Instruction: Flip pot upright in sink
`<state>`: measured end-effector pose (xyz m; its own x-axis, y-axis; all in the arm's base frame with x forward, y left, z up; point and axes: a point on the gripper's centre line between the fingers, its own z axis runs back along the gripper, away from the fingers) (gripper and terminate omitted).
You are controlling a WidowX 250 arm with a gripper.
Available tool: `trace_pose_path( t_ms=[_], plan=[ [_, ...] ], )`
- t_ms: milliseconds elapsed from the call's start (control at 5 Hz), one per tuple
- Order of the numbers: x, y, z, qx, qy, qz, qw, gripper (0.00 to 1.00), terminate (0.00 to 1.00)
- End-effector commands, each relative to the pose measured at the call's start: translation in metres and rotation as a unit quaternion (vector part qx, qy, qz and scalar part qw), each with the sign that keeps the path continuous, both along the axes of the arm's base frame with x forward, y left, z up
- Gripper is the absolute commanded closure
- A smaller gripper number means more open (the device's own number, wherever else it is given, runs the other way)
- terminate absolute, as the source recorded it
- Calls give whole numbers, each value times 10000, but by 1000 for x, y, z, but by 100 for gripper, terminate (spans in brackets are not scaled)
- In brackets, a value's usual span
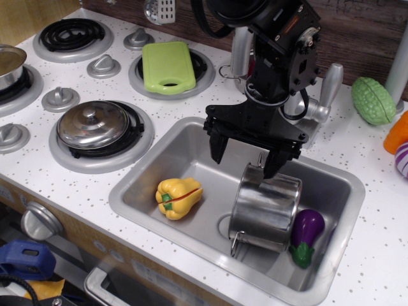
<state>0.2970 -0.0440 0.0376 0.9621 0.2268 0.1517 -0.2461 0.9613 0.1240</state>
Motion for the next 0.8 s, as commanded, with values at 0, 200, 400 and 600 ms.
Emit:
trace_pose_path(
  t_ms=[0,200,400,600],
  plan=[
    [0,0,0,0,0,0,10000,0,0],
    [2,4,5,-830,73,128,9964,0,0],
    [2,3,5,-1002,51,183,9948,0,0],
    [1,0,4,-1297,5,254,9912,0,0]
  ],
)
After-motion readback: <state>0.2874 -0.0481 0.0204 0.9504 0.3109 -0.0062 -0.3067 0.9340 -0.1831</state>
